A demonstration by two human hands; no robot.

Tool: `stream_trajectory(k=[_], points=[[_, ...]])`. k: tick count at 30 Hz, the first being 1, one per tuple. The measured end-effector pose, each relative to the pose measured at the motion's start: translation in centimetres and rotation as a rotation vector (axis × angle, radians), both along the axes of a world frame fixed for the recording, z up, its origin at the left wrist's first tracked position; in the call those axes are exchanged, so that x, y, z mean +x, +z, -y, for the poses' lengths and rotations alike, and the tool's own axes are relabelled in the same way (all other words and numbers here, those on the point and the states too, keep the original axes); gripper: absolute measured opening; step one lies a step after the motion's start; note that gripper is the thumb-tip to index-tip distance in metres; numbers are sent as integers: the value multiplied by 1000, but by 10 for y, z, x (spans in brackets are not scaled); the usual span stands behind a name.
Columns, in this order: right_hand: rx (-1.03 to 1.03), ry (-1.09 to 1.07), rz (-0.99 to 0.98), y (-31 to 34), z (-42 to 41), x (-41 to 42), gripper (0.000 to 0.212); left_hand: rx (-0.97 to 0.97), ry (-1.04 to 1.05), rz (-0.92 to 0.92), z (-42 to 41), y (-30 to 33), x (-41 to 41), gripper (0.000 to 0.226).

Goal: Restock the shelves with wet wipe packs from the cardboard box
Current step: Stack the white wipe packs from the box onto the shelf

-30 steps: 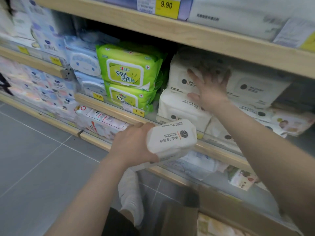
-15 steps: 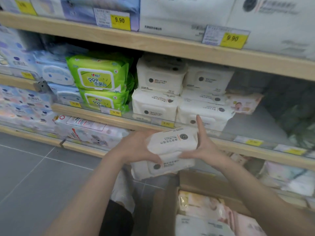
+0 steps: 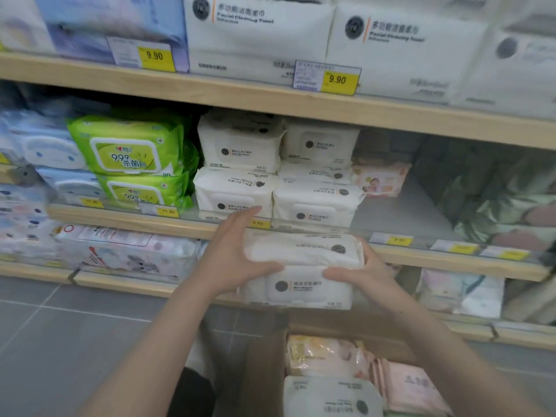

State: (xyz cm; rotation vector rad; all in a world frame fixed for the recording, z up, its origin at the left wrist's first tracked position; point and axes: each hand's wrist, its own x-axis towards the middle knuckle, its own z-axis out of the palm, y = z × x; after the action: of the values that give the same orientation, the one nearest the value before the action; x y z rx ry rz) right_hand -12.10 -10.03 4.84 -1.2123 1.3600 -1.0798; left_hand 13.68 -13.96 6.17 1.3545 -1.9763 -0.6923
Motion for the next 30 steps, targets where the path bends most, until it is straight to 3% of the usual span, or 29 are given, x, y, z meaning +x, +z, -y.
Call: stream_trajectory(k=[2,5,10,14,19,23,25,27,29,30], points=[[16,-54,85,5,4,-10,81,143,64,-187,0,-5,4,117],[-10,-86,180,17,11,-21,85,270,-45,-269,0,-13,-3,117],[-145,-120,153,48,29,-26,53,171,-16,-398,28,3,-28,92],[-275,-181,62,65,60,-33,49,109,-105,-397,70,23,-41,63],[-331,-165,-14,73,113,-43,64,35,-96,-402,135,27,-54,61],[-338,-108,-72,65,138,-46,51,31,-77,-419,161,8,-59,66],[-342,-106,-130,57,141,-46,52,41,-72,-455,166,-1,-60,69],[-405,-151,-223,51,141,-43,70,42,-61,-475,166,-4,-61,75],[-533,-297,-445,48,140,-38,92,16,-36,-431,160,-2,-62,75],[-633,-376,-630,48,137,-33,91,-21,-9,-357,155,0,-62,71]])
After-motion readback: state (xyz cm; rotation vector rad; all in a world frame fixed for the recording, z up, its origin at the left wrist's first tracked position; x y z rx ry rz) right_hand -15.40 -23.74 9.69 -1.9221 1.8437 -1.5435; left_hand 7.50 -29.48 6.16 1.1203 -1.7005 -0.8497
